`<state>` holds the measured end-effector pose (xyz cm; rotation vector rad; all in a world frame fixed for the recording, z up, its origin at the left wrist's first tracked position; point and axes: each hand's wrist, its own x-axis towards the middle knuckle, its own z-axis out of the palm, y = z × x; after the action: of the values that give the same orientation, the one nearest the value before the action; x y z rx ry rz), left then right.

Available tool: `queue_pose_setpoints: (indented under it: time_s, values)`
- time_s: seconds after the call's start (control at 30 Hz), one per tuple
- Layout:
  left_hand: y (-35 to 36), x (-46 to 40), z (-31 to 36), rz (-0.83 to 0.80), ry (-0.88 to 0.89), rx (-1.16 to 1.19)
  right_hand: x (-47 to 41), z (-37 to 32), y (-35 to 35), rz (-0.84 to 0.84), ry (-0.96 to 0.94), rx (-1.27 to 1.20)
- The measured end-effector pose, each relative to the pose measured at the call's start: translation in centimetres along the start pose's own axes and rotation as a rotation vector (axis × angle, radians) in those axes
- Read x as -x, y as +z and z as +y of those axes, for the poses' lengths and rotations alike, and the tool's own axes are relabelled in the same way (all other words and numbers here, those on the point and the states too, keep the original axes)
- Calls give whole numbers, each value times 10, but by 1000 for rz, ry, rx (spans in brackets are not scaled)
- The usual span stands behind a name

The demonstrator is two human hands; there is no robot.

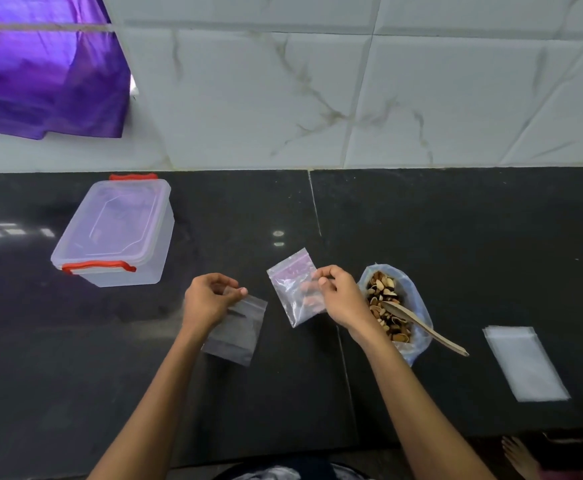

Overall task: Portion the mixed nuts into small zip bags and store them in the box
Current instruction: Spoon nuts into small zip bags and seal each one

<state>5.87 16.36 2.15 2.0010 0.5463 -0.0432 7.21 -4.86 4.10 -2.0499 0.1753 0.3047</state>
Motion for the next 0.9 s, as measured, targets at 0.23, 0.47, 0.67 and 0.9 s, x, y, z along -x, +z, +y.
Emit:
queue_pose_setpoints:
  time_s: [0.23, 0.47, 0.67, 0.9]
  values:
    - [6, -11, -7, 165, -39, -138, -16, -5, 10, -38, 55, -155]
    - [11, -8, 23, 317, 114, -303, -22, -13, 16, -91, 53, -246]
    - [22, 11, 66, -52, -145, 321, -14, -10, 28, 51, -236, -160]
    - [27, 17, 71, -73, -201, 373, 0, 7, 32, 16, -475, 154]
